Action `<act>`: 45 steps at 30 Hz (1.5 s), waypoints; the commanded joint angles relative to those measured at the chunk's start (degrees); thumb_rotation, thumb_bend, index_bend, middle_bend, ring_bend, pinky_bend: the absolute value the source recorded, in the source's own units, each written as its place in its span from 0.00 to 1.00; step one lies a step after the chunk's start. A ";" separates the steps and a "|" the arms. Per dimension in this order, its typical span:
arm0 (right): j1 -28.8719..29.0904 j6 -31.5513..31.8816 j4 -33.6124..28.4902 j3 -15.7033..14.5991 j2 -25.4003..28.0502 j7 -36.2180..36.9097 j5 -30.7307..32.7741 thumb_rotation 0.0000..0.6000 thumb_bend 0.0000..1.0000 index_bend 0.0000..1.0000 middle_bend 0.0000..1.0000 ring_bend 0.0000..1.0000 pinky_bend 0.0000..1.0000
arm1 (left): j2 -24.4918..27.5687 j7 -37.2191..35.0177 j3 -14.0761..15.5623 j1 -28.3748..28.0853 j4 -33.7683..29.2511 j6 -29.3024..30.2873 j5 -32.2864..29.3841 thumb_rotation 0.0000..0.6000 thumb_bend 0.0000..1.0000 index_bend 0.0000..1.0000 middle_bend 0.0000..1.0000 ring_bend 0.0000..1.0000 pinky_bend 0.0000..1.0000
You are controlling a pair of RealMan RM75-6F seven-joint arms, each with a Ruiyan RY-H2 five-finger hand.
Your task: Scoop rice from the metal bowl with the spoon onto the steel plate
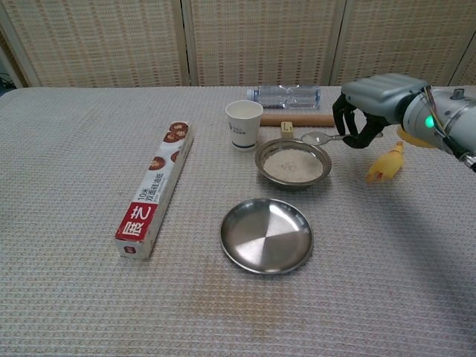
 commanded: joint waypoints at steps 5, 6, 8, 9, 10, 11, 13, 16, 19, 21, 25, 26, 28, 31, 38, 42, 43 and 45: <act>4.24 -1.99 -0.73 5.47 1.37 0.24 7.38 1.00 0.40 0.91 0.56 0.12 0.00 | 0.13 -0.20 0.13 -0.10 0.12 -0.48 -0.15 1.00 0.44 0.00 0.00 0.00 0.18; 5.11 -2.05 -0.24 5.94 1.11 -0.17 8.09 1.00 0.40 0.91 0.56 0.12 0.00 | 0.14 -0.23 0.08 -0.15 0.14 -0.55 -0.23 1.00 0.44 0.00 0.00 0.00 0.18; 7.14 -1.84 1.08 6.79 0.21 -1.32 9.59 1.00 0.40 0.91 0.56 0.12 0.00 | 0.19 -0.33 0.00 -0.18 0.17 -0.64 -0.43 1.00 0.44 0.00 0.00 0.00 0.18; 8.01 -1.68 1.81 7.06 -0.30 -1.81 10.04 1.00 0.40 0.91 0.56 0.12 0.00 | 0.21 -0.37 -0.04 -0.18 0.17 -0.63 -0.49 1.00 0.44 0.00 0.00 0.00 0.18; 9.14 -1.49 2.94 7.30 -1.08 -2.54 10.71 1.00 0.40 0.91 0.56 0.12 0.00 | 0.26 -0.39 -0.07 -0.17 0.19 -0.60 -0.52 1.00 0.44 0.00 0.00 0.00 0.18; 9.96 -1.44 3.77 7.53 -1.70 -2.94 11.28 1.00 0.40 0.91 0.56 0.12 0.00 | 0.32 -0.47 -0.07 -0.12 0.21 -0.53 -0.56 1.00 0.44 0.00 0.00 0.00 0.18; 11.69 -1.41 5.91 8.17 -3.32 -3.30 12.44 1.00 0.40 0.91 0.56 0.12 0.00 | 0.49 -0.87 -0.11 -0.02 0.24 -0.29 -0.59 1.00 0.44 0.00 0.00 0.00 0.18; 13.92 -1.55 9.13 8.11 -5.60 -4.41 13.48 1.00 0.40 0.90 0.56 0.12 0.00 | 0.76 -1.63 -0.18 0.11 0.39 0.04 -0.65 1.00 0.44 0.00 0.00 0.00 0.18; 15.61 -1.85 11.81 7.82 -7.56 -5.38 14.17 1.00 0.40 0.90 0.56 0.12 0.00 | 0.90 -2.29 -0.26 0.12 0.63 0.05 -0.81 1.00 0.44 0.00 0.00 0.00 0.18; 16.88 -2.42 13.80 7.76 -8.86 -6.09 14.87 1.00 0.40 0.90 0.56 0.12 0.00 | 0.97 -2.71 -0.23 0.11 0.77 -0.08 -0.90 1.00 0.44 0.00 0.00 0.00 0.18; 19.58 -3.20 18.94 6.98 -11.83 -8.57 15.48 1.00 0.40 0.90 0.56 0.12 0.00 | 0.94 -3.00 -0.04 -0.09 0.92 -0.87 -1.04 1.00 0.44 0.00 0.00 0.00 0.18; 20.15 -3.45 20.01 6.82 -12.47 -9.20 15.67 1.00 0.40 0.90 0.56 0.12 0.00 | 0.92 -3.01 -0.02 -0.13 0.93 -0.99 -1.04 1.00 0.44 0.00 0.00 0.00 0.18; 21.47 -3.93 22.31 6.56 -13.86 -10.74 16.11 1.00 0.41 0.90 0.56 0.12 0.00 | 0.87 -3.02 -0.01 -0.15 1.00 -1.09 -1.08 1.00 0.44 0.00 0.00 0.00 0.18; 23.43 -4.18 25.53 5.94 -15.76 -13.48 16.18 1.00 0.41 0.90 0.56 0.12 0.00 | 0.86 -3.23 -0.21 -0.04 1.22 -1.02 -1.58 1.00 0.44 0.00 0.00 0.00 0.18; 27.92 -3.84 32.68 3.56 -20.25 -21.03 13.80 1.00 0.41 0.90 0.56 0.12 0.00 | 1.00 -3.30 -0.46 0.02 1.12 -1.02 -2.05 1.00 0.44 0.00 0.00 0.00 0.18; 29.44 -2.53 35.31 1.17 -21.90 -27.91 12.18 1.00 0.41 0.90 0.56 0.12 0.00 | 1.02 -3.64 -0.51 0.00 1.37 -1.17 -2.22 1.00 0.44 0.00 0.00 0.00 0.18; 29.66 -2.28 35.72 0.66 -22.17 -29.37 11.77 1.00 0.41 0.90 0.56 0.12 0.00 | 1.02 -3.74 -0.52 -0.03 1.42 -1.23 -2.23 1.00 0.44 0.00 0.00 0.00 0.18; 30.11 -1.80 36.75 -0.38 -22.92 -32.06 10.56 1.00 0.41 0.90 0.56 0.12 0.00 | 1.05 -3.86 -0.49 -0.03 1.45 -1.20 -2.11 1.00 0.44 0.00 0.00 0.00 0.18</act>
